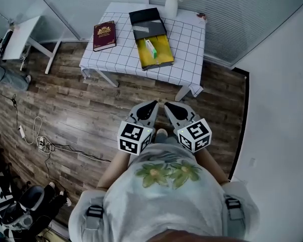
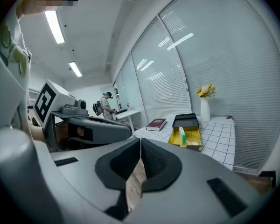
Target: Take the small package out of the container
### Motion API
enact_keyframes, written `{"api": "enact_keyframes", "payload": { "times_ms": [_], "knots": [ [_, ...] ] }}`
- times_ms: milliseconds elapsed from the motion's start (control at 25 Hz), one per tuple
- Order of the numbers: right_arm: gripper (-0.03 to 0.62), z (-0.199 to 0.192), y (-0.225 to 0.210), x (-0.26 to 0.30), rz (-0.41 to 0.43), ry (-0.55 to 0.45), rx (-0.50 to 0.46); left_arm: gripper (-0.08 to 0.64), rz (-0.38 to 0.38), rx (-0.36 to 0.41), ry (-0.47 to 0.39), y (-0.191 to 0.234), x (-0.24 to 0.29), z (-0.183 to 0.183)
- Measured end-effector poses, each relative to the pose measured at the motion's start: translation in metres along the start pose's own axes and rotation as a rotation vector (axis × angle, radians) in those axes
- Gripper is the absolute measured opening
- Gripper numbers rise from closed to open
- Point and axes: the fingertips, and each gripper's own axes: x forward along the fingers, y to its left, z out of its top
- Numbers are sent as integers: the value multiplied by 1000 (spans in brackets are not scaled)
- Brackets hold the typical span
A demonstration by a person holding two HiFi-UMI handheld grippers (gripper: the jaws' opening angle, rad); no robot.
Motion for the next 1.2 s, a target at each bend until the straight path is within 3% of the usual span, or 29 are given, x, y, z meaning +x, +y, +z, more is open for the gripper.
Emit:
{"api": "enact_keyframes", "payload": {
  "times_ms": [440,800,1200],
  "knots": [
    [11,-15,-21,-5,58,31,34,8,73,-24,20,-4,13,-3],
    [11,4,-34,5,69,5,30,8,28,-8,64,14,36,-3],
    [11,31,-74,39,17,-2,38,8,13,12,9,55,74,40]
  ]
}}
